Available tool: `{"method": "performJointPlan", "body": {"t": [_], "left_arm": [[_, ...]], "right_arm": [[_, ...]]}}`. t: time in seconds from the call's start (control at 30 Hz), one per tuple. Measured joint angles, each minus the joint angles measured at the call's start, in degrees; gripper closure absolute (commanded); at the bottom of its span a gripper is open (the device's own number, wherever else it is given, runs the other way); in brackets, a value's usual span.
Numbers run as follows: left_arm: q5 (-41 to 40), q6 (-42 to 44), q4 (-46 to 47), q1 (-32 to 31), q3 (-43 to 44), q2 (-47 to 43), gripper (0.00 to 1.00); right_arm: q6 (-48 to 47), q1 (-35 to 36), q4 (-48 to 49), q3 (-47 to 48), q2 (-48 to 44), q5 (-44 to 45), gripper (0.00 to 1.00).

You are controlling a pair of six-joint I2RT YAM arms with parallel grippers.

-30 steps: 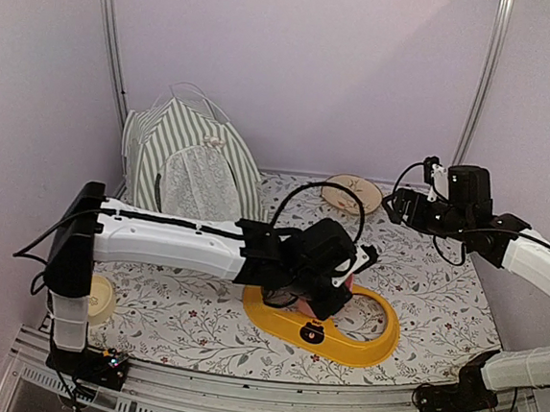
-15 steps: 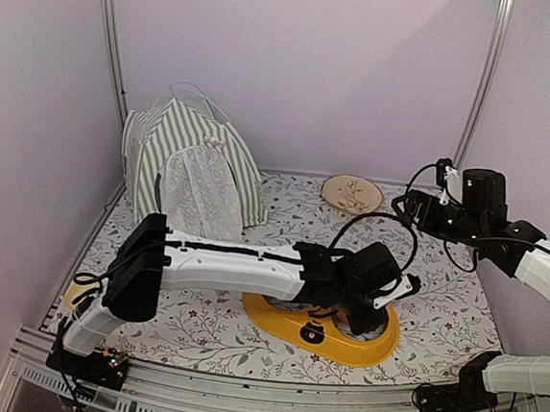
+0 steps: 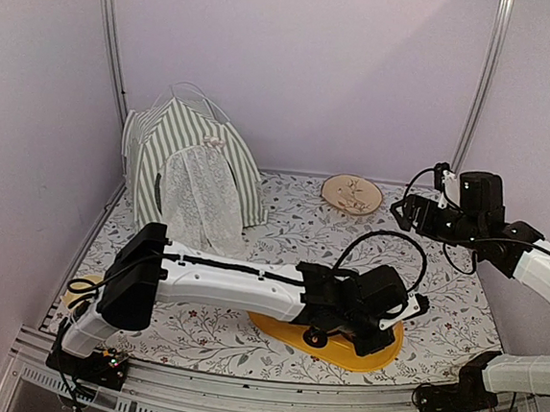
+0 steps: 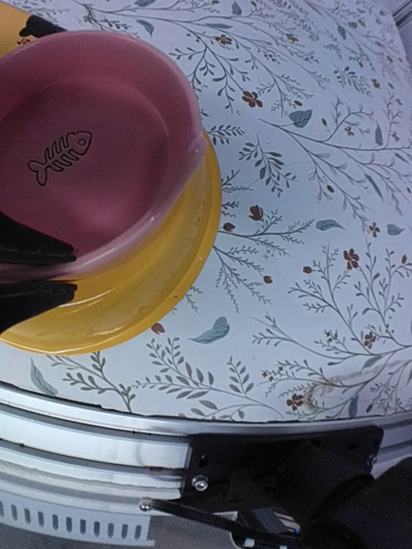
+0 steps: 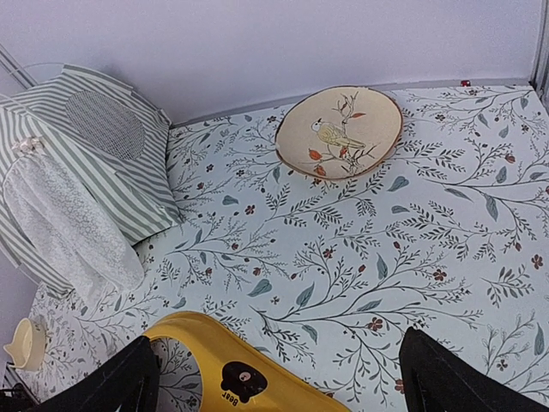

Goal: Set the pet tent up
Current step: Place the pet food bowl in the pet food container.

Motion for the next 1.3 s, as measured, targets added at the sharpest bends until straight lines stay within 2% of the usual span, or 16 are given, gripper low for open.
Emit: {"method": "performJointPlan", "body": {"t": [0.33,0.37,0.43,0.57,0.73,0.87,1.13,1.3], "left_arm": [[-0.2,-2.0,0.6,0.9,-3.9,-0.1,1.00],[-0.4,-2.0,0.7,0.9,-4.0,-0.1,0.94],[-0.5,-2.1,0.7,0.9,-4.0,-0.1,0.66],[-0.7,-2.9,0.8,1.0,-4.4,-0.1,0.37],[-1.5,-3.8,2.4,1.2,-7.0,-0.6,0.19],[-3.2,-5.2,5.5,1.4,-14.0,-5.5,0.03],[-10.5,-11.1,14.2,4.2,-31.0,-26.6,0.00],[-16.7,-17.4,18.0,6.8,-39.7,-36.3,0.00]], "right_arm": [[0.0,0.0,-0.1,-0.2,0.6,-0.5,0.01],[0.0,0.0,-0.1,-0.2,0.7,-0.5,0.01],[0.0,0.0,-0.1,-0.2,0.8,-0.6,0.01],[0.0,0.0,0.0,-0.2,1.3,-1.0,0.01],[0.0,0.0,0.3,-0.2,1.8,-1.5,0.01],[0.0,0.0,0.4,-0.2,2.2,-2.1,0.01],[0.0,0.0,2.5,-1.3,4.2,-5.4,0.01],[0.4,3.0,4.2,-1.9,7.3,-6.2,0.01]]}}
